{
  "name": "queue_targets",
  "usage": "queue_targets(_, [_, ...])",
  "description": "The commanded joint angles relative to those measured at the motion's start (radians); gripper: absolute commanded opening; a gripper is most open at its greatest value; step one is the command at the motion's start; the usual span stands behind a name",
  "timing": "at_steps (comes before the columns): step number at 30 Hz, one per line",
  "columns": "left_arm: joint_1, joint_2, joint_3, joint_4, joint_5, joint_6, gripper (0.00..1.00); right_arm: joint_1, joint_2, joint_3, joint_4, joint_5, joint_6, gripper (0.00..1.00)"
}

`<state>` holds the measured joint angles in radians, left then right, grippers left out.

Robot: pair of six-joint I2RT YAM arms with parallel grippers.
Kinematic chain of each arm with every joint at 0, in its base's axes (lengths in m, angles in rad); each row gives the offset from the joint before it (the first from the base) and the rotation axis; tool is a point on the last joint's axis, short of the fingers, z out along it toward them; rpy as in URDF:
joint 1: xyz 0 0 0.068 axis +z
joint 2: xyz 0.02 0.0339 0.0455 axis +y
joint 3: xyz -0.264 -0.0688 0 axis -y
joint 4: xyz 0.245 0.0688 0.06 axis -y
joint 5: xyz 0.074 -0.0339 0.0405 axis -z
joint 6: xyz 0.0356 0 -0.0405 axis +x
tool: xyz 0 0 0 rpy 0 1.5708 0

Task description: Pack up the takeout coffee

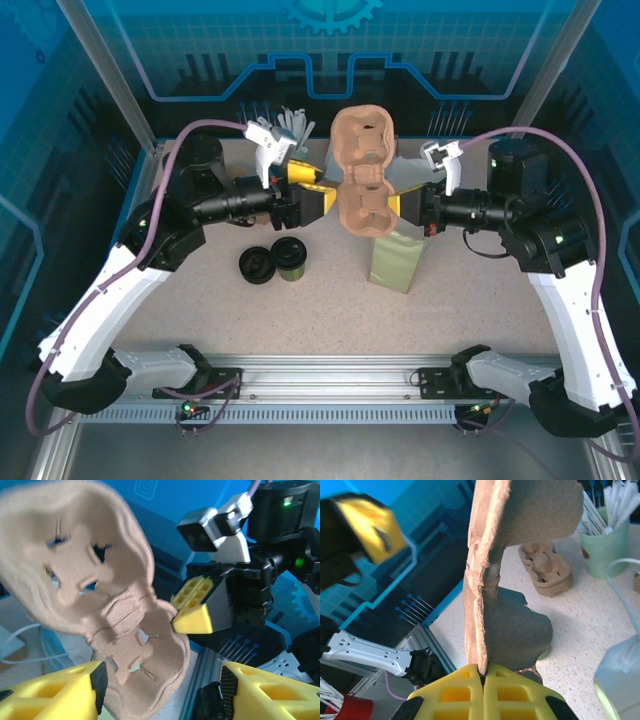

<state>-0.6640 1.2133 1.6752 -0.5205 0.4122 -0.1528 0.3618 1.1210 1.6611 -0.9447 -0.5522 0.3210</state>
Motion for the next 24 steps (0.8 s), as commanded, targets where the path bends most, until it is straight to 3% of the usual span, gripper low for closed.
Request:
queue_targets(1, [-0.005, 0.024, 0.088, -0.159, -0.054, 0.232, 0.62, 0.022, 0.017, 0.038, -0.076, 0.039, 0.031, 0.00])
queue_targets(10, [-0.026, 0.089, 0.150, -0.309, -0.144, 0.531, 0.59, 0.097, 0.087, 0.081, -0.181, 0.084, 0.081, 0.00])
queue_targets(18, [-0.085, 0.125, 0.114, -0.353, -0.178, 0.670, 0.56, 0.194, 0.120, 0.054, -0.183, 0.129, 0.107, 0.00])
queue_targets(24, [-0.121, 0.131, 0.044, -0.322, -0.265, 0.738, 0.56, 0.226, 0.144, 0.051, -0.174, 0.131, 0.120, 0.00])
